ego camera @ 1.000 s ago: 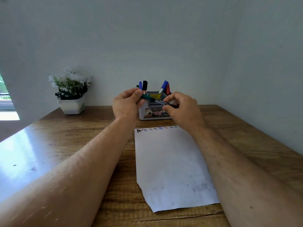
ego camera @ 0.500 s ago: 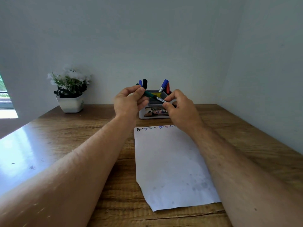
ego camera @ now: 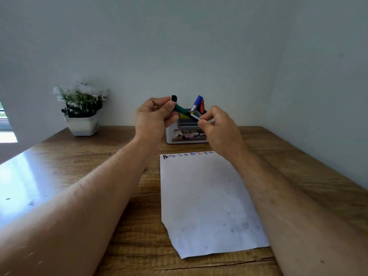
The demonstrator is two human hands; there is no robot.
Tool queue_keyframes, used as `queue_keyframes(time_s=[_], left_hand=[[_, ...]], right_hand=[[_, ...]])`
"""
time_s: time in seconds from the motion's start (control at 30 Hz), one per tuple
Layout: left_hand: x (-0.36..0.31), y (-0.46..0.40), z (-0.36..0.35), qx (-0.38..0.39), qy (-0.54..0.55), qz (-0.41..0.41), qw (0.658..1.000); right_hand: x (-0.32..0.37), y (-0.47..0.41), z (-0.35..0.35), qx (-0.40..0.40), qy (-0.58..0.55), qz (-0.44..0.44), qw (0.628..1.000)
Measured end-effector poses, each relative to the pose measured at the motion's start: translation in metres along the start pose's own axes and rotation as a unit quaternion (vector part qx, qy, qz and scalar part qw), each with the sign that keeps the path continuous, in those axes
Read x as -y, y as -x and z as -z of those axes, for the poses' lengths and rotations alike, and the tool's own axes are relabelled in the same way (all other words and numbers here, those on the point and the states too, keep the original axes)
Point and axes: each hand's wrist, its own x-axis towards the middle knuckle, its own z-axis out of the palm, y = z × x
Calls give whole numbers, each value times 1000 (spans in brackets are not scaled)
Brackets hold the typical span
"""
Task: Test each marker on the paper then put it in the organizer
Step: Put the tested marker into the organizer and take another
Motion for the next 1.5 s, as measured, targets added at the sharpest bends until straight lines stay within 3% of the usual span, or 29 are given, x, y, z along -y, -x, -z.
queue_keyframes(time_s=[0.37, 0.63, 0.83, 1.07, 1.23, 1.37, 1.5], left_hand=[[1, 3, -1, 18, 8, 9, 1000], [3, 2, 1, 27, 19, 23, 999], [7, 11, -8, 55, -9, 45, 997], [5, 17, -21, 54, -111, -15, 992], [-12, 6, -9, -7, -171, -142, 975], [-18, 2, -1, -17, -273, -261, 926], [-21, -11, 0, -55, -276, -301, 911]], right_hand=[[-1, 0, 0, 59, -115, -84, 988], [1, 2, 1, 114, -238, -180, 948], [-2, 2, -10, 125, -280, -196, 932], [-7, -1, -15, 71, -105, -115, 985], [-19, -1, -16, 8, -3, -50, 999], [-25, -2, -17, 48, 56, -23, 997], [-25, -5, -26, 104, 107, -15, 989]])
